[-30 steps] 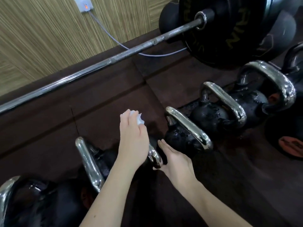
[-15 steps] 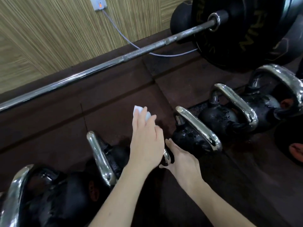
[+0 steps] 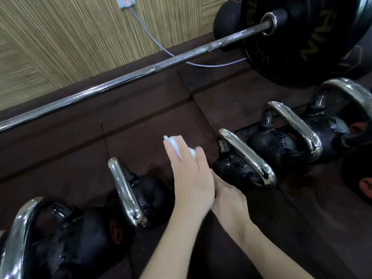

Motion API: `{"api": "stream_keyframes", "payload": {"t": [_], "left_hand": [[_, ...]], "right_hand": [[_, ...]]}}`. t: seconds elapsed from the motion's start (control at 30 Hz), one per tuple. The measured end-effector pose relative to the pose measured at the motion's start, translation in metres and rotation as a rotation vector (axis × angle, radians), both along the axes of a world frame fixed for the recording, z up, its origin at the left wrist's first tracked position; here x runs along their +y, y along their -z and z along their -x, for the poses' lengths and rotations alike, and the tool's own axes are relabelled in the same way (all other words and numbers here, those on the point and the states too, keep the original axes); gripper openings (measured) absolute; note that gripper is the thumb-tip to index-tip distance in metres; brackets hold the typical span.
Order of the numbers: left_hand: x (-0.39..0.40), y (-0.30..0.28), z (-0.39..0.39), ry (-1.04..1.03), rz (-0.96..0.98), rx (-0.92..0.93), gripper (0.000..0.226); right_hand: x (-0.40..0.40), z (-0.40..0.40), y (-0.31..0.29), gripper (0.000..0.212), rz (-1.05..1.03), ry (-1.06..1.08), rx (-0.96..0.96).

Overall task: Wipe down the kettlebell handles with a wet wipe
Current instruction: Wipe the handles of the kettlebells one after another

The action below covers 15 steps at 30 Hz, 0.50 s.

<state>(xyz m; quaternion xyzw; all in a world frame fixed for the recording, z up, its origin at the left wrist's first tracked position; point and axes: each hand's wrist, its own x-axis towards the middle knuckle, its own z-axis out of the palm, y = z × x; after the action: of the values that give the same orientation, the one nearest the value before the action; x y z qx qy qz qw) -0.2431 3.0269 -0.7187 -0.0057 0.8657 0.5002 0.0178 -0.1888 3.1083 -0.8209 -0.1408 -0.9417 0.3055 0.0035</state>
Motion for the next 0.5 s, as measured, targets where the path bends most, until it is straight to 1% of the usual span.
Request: {"api": "stream_keyframes", "payload": {"t": [0.03,0.07,0.1,0.17,0.23,0.33,0.4,0.43,0.5], "left_hand": [[0.001,-0.003,0.015,-0.019,-0.075,-0.052,0.041],[0.001,-0.006,0.027,-0.059,-0.13,-0.091,0.037],[-0.001,-0.005,0.036,-0.123,-0.163,-0.133,0.039],[-0.004,-0.001,0.037,-0.227,-0.231,-0.216,0.051],[-0.002,-0.002,0.016,-0.26,-0.283,-0.243,0.053],[0.003,-0.015,-0.033,-0.248,-0.367,-0.237,0.032],[0.001,-0.018,-0.037,-0.27,-0.415,-0.297,0.016],[-0.001,-0.013,-0.025,-0.296,-0.418,-0.343,0.014],[-0.007,-0.007,0.007,-0.324,-0.396,-0.388,0.02]], "right_hand": [[0.0,-0.001,-0.002,0.073,0.0,-0.007,-0.026],[0.001,-0.001,-0.002,0.083,-0.002,-0.012,-0.038],[0.001,-0.001,-0.002,0.087,0.004,-0.015,-0.037],[0.001,0.0,-0.003,0.086,0.016,-0.018,-0.045],[0.0,0.0,-0.007,0.08,0.036,-0.012,-0.046],[0.0,0.001,-0.012,0.068,0.092,-0.014,-0.056],[0.0,0.002,-0.013,0.064,0.107,-0.009,-0.055],[0.0,0.003,-0.01,0.067,0.094,-0.004,-0.073],[0.001,0.004,-0.01,0.076,0.039,-0.011,-0.102]]}}
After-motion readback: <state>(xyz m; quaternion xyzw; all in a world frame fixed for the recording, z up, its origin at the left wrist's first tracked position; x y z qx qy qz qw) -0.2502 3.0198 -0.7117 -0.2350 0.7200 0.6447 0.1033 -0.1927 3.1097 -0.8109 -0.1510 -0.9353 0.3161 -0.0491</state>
